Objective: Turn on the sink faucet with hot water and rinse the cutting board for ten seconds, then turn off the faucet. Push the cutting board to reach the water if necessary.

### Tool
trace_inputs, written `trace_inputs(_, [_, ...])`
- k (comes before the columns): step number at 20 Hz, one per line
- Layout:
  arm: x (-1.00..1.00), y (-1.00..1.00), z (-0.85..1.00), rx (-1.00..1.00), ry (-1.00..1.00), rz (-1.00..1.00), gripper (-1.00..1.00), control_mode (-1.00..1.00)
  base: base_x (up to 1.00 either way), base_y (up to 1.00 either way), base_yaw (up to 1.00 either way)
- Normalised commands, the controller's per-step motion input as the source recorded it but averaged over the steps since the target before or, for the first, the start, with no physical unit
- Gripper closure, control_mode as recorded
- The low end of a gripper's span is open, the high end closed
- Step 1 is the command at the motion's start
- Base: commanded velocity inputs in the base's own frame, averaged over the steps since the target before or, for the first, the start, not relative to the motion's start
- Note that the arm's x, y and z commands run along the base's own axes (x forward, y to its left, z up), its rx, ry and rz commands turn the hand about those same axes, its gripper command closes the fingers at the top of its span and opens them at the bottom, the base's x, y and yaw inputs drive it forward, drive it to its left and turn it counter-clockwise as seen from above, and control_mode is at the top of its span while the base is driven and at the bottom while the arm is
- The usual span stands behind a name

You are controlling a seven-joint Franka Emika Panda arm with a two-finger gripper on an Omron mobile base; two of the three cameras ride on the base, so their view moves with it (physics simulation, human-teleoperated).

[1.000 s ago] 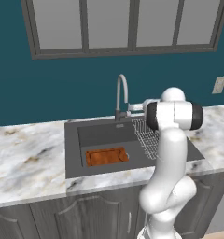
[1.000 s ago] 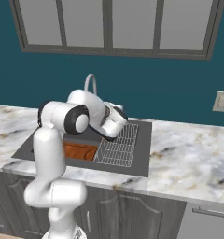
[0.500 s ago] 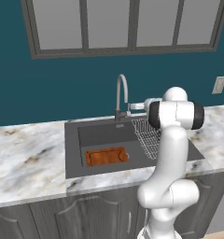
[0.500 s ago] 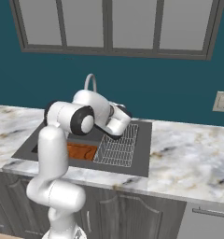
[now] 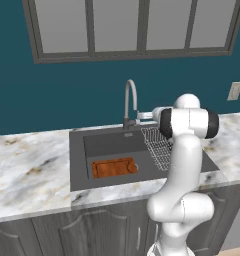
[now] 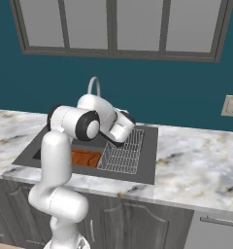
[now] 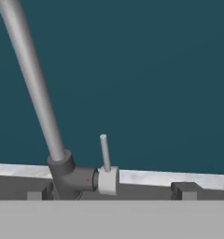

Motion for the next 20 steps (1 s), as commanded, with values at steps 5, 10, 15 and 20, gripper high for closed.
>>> trace_inputs(5, [0.11,0.10,-0.04,0.00,-0.01,0.00,-1.00,-1.00,0.00,0.00,0.00])
trace_inputs(10, [0.15,0.02,-0.01,0.00,-0.05,0.00,-1.00,-1.00,0.00,0.00,0.00])
trace_inputs(15, [0.11,0.00,-0.11,0.00,-0.04,0.00,-1.00,-1.00,0.00,0.00,0.00])
trace_inputs(20, [0.02,0.00,-0.19,0.00,-0.08,0.00,-1.00,-1.00,0.00,0.00,0.00])
